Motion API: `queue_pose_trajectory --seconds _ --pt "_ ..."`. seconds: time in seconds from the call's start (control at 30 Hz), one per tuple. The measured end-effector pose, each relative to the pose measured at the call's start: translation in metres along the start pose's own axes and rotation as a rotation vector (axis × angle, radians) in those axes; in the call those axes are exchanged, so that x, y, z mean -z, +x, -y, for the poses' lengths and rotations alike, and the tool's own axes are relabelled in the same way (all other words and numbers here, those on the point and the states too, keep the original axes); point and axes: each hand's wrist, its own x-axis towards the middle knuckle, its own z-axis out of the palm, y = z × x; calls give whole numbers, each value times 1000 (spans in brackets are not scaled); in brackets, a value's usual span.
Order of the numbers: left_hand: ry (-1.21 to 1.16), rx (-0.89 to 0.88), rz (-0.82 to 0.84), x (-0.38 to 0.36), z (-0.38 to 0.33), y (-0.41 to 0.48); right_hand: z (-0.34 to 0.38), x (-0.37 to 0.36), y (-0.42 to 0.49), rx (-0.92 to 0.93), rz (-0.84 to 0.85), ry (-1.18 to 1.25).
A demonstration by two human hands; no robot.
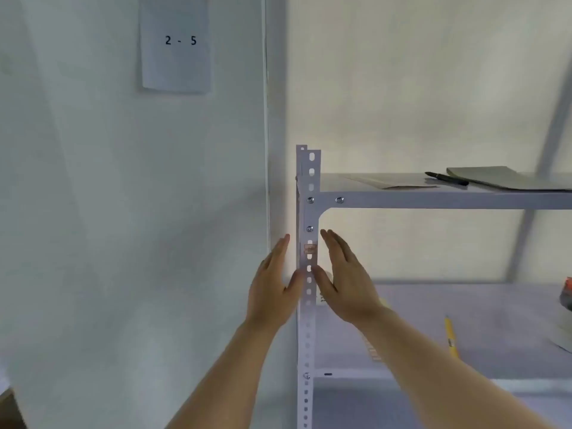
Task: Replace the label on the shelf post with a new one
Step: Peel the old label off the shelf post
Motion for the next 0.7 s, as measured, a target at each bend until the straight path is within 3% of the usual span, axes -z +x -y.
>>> queue_pose_trajectory --seconds 0.13,0.37,0.7 --pt "-170 -38 -18 -12 4 12 12 -16 10 -139 -154 372" --pt "-464 42 -100 -17 -2 21 32 -25 15 -315 -345 795" --pt "-487 113 -102 -22 -3 36 27 -19 30 -531 -213 1327"
